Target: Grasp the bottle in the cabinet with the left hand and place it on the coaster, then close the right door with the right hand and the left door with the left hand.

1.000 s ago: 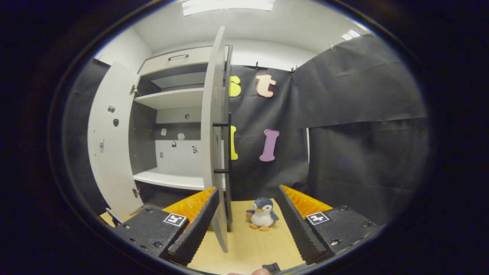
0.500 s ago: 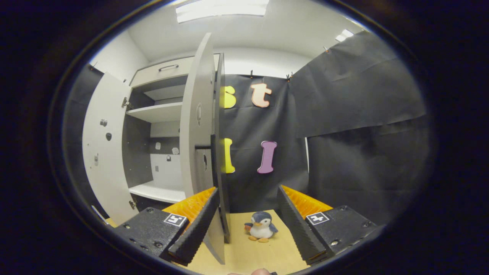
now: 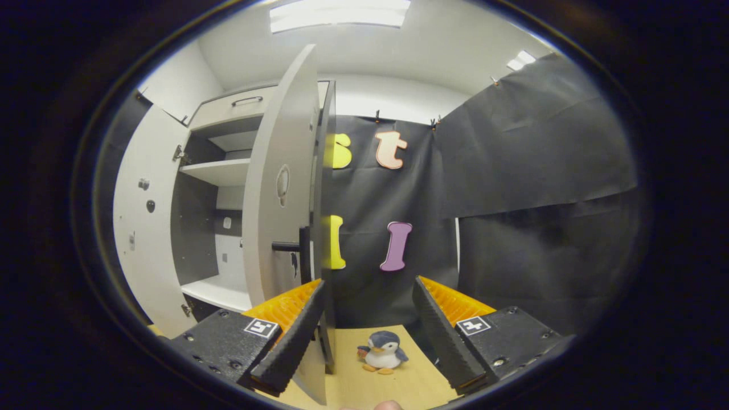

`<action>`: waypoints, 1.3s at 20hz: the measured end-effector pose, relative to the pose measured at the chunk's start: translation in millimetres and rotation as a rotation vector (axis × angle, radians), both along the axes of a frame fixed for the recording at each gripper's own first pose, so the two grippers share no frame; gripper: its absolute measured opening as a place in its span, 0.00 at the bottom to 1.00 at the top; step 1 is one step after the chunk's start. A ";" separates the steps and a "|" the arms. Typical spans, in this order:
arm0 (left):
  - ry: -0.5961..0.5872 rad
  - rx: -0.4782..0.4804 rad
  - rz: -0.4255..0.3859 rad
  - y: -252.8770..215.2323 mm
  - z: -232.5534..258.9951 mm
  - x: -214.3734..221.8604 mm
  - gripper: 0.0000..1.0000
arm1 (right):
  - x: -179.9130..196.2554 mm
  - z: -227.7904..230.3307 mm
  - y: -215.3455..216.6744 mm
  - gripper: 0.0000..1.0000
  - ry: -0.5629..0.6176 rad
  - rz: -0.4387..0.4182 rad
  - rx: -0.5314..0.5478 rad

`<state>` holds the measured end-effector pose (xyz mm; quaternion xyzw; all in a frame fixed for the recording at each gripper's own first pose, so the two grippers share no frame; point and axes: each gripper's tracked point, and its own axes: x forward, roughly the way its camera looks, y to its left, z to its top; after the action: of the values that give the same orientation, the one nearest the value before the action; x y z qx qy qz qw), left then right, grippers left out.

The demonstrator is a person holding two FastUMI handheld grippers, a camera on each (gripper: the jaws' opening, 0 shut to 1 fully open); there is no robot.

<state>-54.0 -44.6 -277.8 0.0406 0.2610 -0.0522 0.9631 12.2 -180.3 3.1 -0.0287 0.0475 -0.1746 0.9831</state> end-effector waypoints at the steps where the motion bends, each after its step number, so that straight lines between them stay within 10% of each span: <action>1: -0.004 0.004 0.016 5.6 4.3 0.7 0.98 | 2.5 -1.3 -0.3 0.99 0.003 0.007 0.007; 11: -0.033 0.049 0.187 72.4 28.5 -2.6 0.98 | 12.0 -8.1 12.8 0.97 0.013 0.064 0.046; 26: -0.070 0.052 0.236 91.7 51.8 -6.4 0.98 | 32.0 -17.2 83.0 0.93 0.067 0.288 0.123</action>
<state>-60.4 47.1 -226.0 0.0363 0.2314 0.0700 0.9697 44.2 -97.3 -14.1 0.0191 0.0862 -0.0276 0.9957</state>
